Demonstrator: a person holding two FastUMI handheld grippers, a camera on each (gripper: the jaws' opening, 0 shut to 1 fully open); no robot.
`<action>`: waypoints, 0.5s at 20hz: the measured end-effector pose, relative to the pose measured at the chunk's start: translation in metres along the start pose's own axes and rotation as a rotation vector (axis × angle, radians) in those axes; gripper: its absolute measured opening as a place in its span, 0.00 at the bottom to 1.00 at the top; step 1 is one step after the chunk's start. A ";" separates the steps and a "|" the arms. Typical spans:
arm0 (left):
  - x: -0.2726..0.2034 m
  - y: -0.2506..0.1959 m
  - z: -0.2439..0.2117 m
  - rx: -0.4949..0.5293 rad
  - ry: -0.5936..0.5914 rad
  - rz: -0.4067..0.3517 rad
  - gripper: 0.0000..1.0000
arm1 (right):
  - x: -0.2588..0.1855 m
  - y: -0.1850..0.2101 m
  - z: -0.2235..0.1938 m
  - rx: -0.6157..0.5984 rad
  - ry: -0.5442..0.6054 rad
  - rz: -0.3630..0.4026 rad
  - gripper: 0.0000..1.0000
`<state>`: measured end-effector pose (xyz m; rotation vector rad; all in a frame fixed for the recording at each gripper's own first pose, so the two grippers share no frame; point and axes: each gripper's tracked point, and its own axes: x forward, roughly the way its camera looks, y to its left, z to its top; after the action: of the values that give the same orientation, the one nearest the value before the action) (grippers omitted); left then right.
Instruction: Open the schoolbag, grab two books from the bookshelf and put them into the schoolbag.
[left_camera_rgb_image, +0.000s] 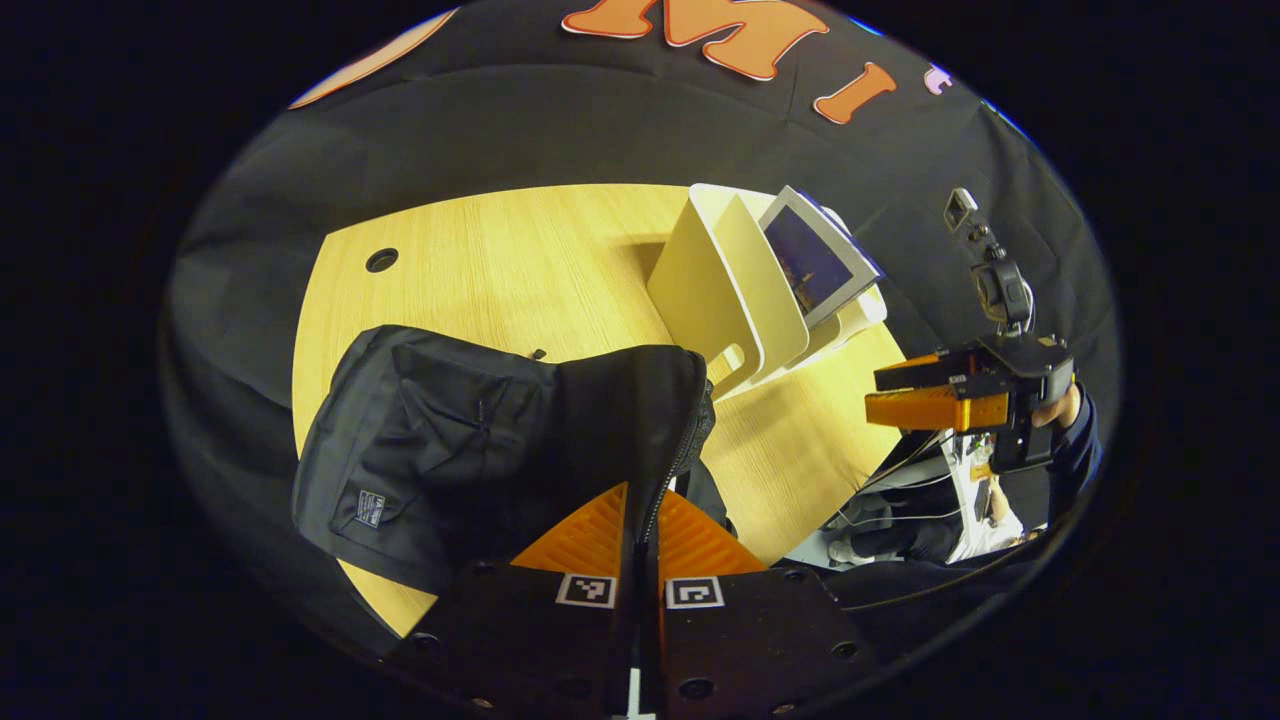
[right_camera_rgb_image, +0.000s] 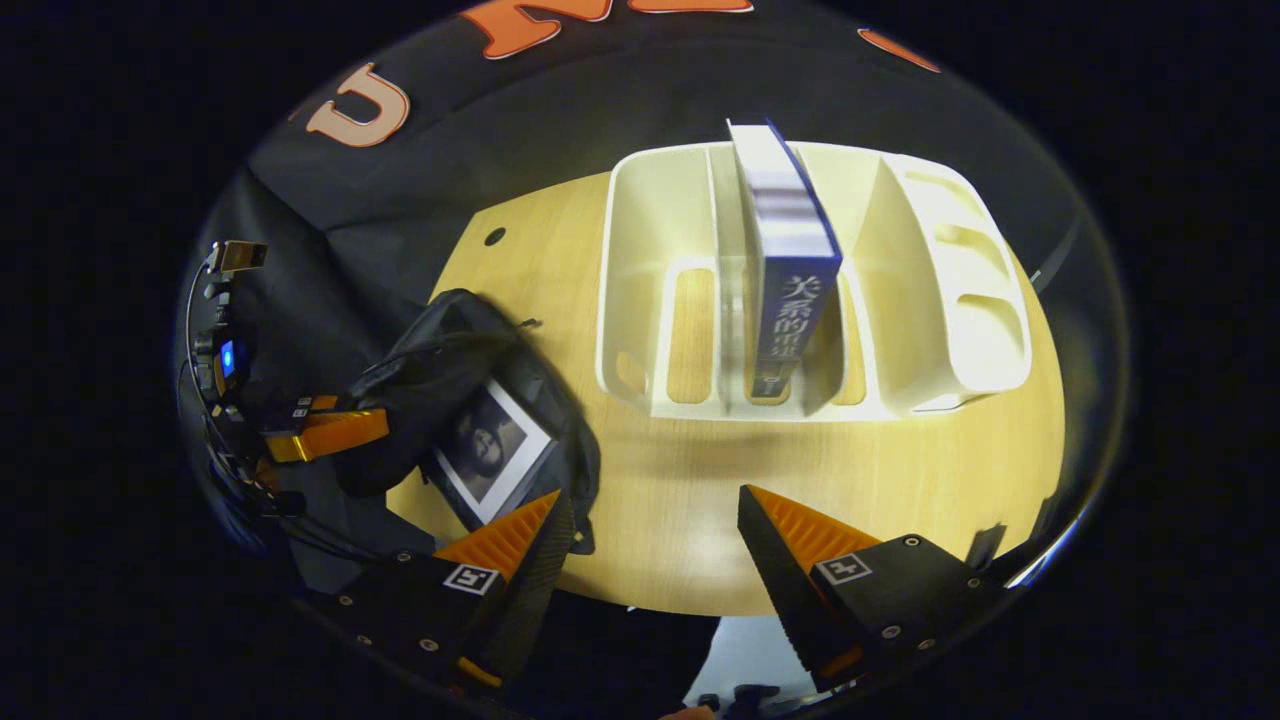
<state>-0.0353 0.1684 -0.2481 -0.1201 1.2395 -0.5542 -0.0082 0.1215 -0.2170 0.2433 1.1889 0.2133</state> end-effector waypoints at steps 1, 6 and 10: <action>0.000 0.000 0.000 -0.002 0.001 0.000 0.04 | -0.003 -0.004 0.006 0.012 0.007 -0.006 0.99; 0.005 0.000 0.002 -0.036 0.006 0.006 0.04 | -0.023 -0.025 0.047 -0.037 0.014 -0.033 0.99; 0.008 0.000 0.002 -0.058 0.011 0.011 0.04 | -0.030 -0.036 0.081 -0.061 0.019 -0.060 0.99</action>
<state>-0.0318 0.1640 -0.2540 -0.1590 1.2666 -0.5099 0.0578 0.0728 -0.1727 0.1526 1.2049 0.1991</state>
